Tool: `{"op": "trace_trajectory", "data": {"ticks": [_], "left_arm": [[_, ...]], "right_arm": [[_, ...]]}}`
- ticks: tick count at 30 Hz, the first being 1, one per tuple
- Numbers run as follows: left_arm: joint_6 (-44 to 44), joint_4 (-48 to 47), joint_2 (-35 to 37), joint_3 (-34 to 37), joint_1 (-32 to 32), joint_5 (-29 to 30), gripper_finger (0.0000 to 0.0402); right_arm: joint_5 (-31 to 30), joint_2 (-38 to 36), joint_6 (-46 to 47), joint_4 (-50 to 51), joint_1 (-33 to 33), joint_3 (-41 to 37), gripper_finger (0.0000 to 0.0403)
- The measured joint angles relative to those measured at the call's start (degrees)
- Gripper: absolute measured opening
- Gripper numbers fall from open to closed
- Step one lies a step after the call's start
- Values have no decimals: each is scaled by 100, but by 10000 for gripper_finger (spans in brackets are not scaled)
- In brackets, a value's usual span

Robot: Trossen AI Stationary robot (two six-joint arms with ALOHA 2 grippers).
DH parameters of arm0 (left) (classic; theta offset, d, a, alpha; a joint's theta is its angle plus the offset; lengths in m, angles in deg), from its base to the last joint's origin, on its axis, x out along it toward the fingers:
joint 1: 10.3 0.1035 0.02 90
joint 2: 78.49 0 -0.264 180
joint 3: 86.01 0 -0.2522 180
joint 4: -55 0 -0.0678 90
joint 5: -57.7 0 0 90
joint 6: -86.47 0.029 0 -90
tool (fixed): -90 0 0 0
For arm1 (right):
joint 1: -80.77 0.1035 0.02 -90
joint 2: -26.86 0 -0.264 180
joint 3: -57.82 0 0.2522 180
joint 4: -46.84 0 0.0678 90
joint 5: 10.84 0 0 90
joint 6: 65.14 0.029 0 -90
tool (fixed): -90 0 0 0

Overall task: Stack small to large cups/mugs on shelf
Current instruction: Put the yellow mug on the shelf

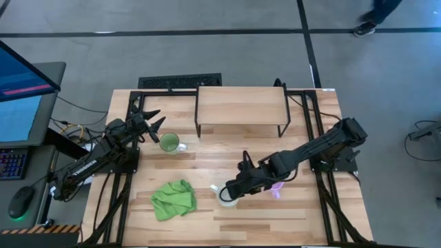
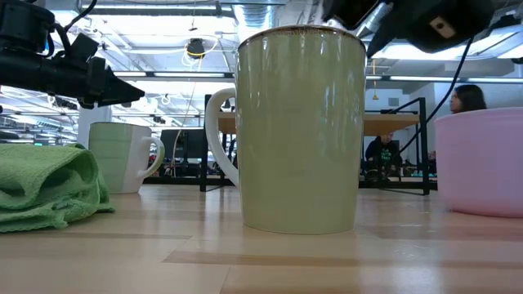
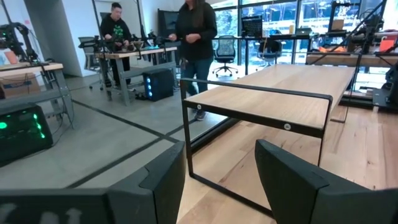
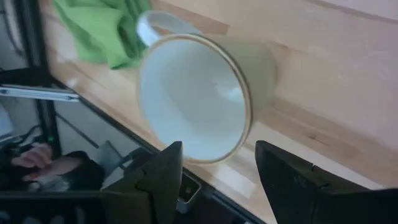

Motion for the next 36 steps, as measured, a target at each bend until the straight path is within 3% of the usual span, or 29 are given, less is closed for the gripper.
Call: {"op": "trace_trajectory", "data": {"ticks": [8, 24, 36], "left_arm": [[1, -12, 0, 0, -2, 98, 185], [1, -15, 0, 0, 0, 120, 185], [1, -13, 0, 0, -1, 124, 185]], "right_arm": [[20, 377, -11, -64, 94, 127, 225], [39, 451, 435, 445, 166, 142, 225], [9, 451, 38, 463, 142, 142, 225]]}}
